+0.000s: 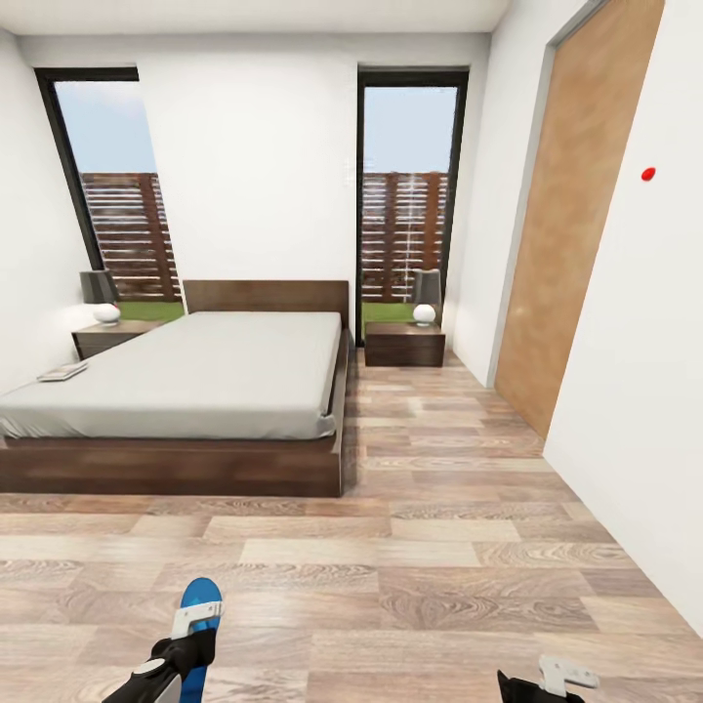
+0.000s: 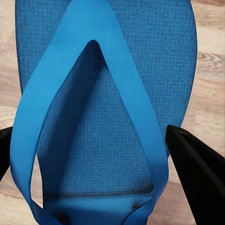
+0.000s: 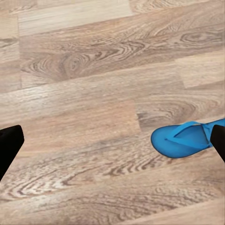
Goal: In the bedroom, move the book from the bed onto either nightstand, and place the two sandals side by side next to the bed.
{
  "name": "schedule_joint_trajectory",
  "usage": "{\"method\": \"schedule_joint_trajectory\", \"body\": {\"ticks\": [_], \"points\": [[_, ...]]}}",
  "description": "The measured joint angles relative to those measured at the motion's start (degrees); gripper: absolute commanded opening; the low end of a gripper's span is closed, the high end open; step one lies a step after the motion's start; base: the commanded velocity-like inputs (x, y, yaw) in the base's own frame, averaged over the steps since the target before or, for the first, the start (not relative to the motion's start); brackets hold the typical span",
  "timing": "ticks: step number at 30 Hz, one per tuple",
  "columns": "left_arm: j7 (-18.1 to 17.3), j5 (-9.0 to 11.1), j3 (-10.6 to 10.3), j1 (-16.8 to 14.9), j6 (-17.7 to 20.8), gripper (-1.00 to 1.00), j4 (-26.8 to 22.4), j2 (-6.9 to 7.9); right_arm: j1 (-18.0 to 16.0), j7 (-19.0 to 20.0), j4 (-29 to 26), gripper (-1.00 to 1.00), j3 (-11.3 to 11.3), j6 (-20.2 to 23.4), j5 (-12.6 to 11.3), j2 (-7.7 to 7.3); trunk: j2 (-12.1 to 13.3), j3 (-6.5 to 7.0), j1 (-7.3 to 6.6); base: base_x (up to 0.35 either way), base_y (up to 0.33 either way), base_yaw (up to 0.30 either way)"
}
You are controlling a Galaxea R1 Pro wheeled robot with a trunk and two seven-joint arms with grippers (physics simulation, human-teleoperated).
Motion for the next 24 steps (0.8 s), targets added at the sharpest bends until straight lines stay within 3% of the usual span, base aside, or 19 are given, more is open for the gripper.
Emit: {"method": "schedule_joint_trajectory", "body": {"ticks": [24], "points": [[0.0,-0.03,0.04,0.0,0.03,-1.0,0.0,-0.17,0.0,0.31,0.06,1.0,-0.02,-0.03,-0.14,0.03,9.63,4.31,-5.27,0.0,0.0,0.0]]}}
